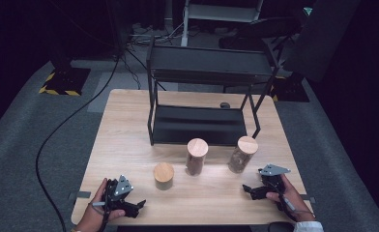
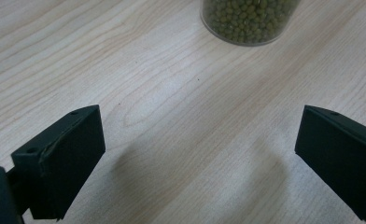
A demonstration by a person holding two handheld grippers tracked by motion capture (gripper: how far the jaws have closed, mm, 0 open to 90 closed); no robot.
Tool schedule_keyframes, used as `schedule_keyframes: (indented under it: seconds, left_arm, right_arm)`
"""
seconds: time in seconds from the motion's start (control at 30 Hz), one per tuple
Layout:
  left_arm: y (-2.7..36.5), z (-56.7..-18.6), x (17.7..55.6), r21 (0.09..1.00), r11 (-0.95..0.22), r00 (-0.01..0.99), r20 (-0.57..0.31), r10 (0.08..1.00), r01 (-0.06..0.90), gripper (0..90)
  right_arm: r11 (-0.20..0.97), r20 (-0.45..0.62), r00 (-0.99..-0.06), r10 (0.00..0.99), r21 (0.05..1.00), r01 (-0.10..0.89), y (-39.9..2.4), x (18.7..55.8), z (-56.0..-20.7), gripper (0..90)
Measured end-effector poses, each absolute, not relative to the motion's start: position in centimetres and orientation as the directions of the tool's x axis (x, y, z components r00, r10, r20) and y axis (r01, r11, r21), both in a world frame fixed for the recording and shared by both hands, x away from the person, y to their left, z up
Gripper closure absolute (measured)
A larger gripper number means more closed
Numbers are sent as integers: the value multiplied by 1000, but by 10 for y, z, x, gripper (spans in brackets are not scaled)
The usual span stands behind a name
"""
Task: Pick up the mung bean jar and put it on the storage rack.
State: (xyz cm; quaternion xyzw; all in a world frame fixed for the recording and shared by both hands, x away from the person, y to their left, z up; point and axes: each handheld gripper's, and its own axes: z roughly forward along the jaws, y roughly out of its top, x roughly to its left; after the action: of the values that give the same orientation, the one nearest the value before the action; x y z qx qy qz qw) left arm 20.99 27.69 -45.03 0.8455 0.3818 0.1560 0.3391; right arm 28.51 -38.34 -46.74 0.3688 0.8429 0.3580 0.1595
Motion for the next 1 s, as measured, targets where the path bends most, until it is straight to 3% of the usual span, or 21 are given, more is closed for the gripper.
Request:
schedule_keyframes:
  seconds: [0.43, 1.0]
  left_arm:
    - [284, -449, 207, 733, -414, 649, -48, 759, 539, 12]
    - [281, -444, 205, 757, -411, 658, -34, 752, 509, 12]
  right_arm:
    - [472, -5, -677, 736, 721, 507, -383, 285, -467, 0]
    - [472, -5, -677, 736, 721, 507, -383, 285, -467, 0]
